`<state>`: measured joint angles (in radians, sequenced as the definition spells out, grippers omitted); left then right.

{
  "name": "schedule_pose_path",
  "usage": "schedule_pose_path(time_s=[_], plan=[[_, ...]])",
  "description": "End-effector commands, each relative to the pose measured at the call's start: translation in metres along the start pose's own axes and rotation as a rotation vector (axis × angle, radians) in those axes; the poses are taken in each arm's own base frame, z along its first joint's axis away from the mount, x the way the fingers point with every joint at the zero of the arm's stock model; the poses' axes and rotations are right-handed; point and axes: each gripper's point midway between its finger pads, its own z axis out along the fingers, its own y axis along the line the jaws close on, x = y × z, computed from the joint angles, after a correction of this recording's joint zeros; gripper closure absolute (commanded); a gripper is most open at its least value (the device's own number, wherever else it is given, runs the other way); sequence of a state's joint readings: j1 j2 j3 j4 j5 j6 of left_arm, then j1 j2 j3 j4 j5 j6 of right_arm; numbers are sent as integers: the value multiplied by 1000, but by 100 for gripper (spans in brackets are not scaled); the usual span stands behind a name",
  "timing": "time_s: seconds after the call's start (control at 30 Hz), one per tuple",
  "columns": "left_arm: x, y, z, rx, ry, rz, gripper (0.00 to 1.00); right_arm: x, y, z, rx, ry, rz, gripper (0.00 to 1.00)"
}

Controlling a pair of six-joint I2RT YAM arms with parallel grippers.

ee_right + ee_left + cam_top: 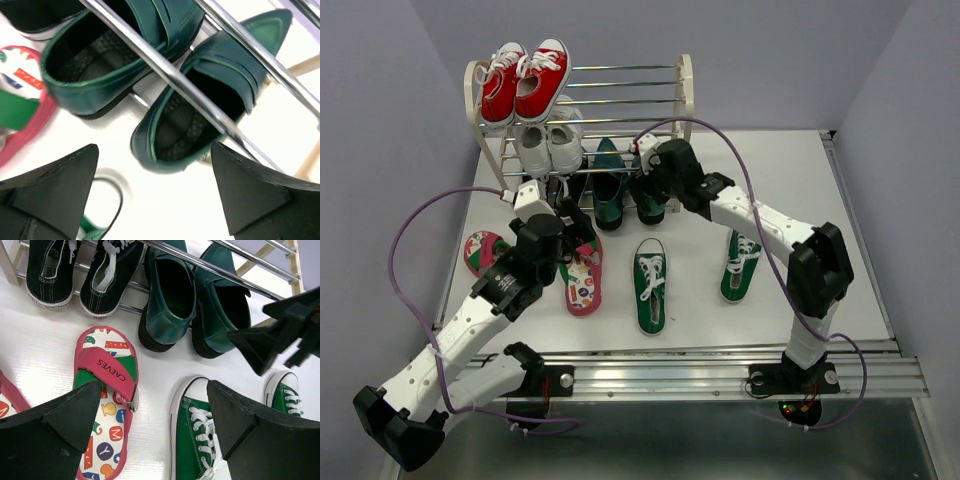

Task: Place and organize the shoes onto the shoe shelf

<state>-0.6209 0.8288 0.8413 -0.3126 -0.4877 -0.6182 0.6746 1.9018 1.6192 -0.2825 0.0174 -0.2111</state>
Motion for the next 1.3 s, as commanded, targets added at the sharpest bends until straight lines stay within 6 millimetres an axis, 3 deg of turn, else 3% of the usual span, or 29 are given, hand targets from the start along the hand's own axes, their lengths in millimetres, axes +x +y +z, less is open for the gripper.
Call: schedule_pose_path(time_s=[0.0,0.13,0.17,0.27,0.3,0.37,0.4,0.5,0.57,0.67,0.77,0.83,0.97,1.1,1.27], plan=[[-4,6,-4,-15,-24,-14,1,-41,4,-48,-45,-135,53,0],[3,7,-5,-12,-3,-23,1,-17,22,-71,-110,-85,153,0],[6,9,-5,-18,5,-26,1,-1,31,-74,-121,-54,170,0],[15,10,-6,-15,38,-44,1,3,35,-102,-106,-70,264,0],[20,12,-6,-16,53,-47,1,18,33,-106,-74,-43,298,0],[28,8,-7,6,87,-59,1,26,25,-127,-3,-41,395,0],[34,10,-7,9,102,-56,1,43,11,-130,109,-12,458,0],[49,12,-7,18,151,-53,1,77,-7,-151,266,64,525,0],[59,10,-9,29,189,-65,1,108,-5,-159,312,161,566,0],[72,3,-13,69,242,-88,1,136,16,-165,255,276,617,0],[93,-15,-22,137,310,-95,1,158,-1,-181,408,306,653,0],[112,-36,-36,189,365,-79,1,159,-19,-193,524,266,665,0],[149,-54,-49,202,463,-54,1,155,-21,-196,526,245,675,0],[191,-72,-76,239,575,19,1,162,-27,-194,577,268,651,0],[215,-77,-92,194,635,136,1,161,-33,-196,604,259,636,0]])
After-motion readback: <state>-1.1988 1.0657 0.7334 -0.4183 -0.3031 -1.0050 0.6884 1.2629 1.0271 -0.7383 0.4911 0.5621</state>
